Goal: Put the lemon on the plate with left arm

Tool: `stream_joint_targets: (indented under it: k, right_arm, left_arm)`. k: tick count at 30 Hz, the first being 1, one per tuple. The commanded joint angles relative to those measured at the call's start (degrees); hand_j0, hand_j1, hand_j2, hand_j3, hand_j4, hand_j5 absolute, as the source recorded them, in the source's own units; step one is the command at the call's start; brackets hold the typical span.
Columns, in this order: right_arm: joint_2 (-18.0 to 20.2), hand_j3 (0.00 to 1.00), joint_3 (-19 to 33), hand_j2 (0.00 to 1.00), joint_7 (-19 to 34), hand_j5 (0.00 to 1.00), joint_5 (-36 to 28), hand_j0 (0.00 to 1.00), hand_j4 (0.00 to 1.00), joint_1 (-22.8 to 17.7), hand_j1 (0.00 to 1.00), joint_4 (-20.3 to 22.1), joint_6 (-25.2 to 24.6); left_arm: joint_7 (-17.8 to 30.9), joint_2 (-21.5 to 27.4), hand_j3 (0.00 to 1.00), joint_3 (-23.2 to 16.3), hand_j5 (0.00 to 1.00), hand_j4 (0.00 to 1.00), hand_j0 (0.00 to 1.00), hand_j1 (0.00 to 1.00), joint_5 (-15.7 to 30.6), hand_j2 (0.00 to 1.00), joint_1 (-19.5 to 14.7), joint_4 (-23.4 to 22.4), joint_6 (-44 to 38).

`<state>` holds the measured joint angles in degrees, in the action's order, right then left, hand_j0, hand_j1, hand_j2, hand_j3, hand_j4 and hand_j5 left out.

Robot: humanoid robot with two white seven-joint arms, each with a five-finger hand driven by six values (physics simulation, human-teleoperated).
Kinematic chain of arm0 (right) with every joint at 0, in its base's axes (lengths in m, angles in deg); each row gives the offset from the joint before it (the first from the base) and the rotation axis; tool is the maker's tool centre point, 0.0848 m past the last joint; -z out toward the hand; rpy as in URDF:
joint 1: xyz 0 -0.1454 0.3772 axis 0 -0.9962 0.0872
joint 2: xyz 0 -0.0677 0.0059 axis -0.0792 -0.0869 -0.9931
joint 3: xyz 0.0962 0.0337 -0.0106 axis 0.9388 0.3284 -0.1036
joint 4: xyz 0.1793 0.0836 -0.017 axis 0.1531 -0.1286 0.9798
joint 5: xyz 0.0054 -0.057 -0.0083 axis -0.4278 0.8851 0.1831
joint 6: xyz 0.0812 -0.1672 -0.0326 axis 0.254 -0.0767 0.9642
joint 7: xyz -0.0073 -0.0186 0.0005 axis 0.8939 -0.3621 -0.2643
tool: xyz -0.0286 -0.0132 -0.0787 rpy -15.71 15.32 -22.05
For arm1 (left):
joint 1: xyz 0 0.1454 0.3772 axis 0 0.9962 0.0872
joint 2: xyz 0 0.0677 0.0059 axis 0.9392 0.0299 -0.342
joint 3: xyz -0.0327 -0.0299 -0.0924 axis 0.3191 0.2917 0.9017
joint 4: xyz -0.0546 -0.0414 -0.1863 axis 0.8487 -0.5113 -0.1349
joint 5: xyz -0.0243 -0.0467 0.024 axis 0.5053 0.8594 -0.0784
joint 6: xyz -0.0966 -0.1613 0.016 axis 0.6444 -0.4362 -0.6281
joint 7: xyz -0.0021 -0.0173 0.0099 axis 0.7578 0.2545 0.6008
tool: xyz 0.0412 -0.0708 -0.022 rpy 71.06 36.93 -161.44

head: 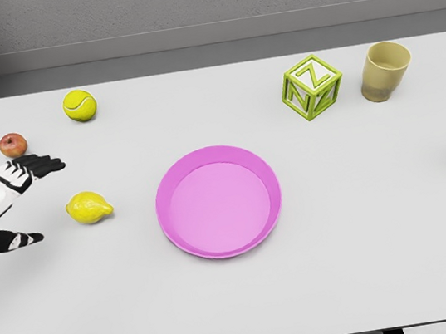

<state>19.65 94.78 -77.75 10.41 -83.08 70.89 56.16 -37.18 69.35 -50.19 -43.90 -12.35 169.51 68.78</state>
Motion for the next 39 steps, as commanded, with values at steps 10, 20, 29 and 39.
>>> stream_joint_targets:
  k: [10,20,29,39]
  right_arm:
    - [0.0,1.0,-0.1,1.0,0.0,1.0,0.0,1.0,1.0,-0.2,1.0,-0.1,-0.2]
    - [0.0,1.0,0.0,1.0,0.0,1.0,0.0,1.0,1.0,-0.2,1.0,-0.1,-0.1]
    - [0.0,1.0,0.0,1.0,0.0,1.0,0.0,1.0,1.0,-0.2,1.0,-0.1,-0.2]
    - [0.0,1.0,0.0,1.0,0.0,1.0,0.0,1.0,1.0,-0.2,1.0,-0.1,-0.2]
  left_arm:
    - [0.1,0.8,1.0,0.1,1.0,1.0,1.0,1.0,-1.1,1.0,0.3,-0.6,-0.1]
    - [0.1,9.7,1.0,-22.3,1.0,1.0,1.0,1.0,-5.5,1.0,-14.8,-4.0,-0.1]
    - [0.6,9.4,1.0,-23.9,1.0,1.0,1.0,1.0,-10.3,1.0,-18.9,-8.5,-0.1]
    - [0.4,9.5,1.0,-36.4,1.0,1.0,1.0,1.0,-6.5,1.0,-25.9,-10.7,-0.1]
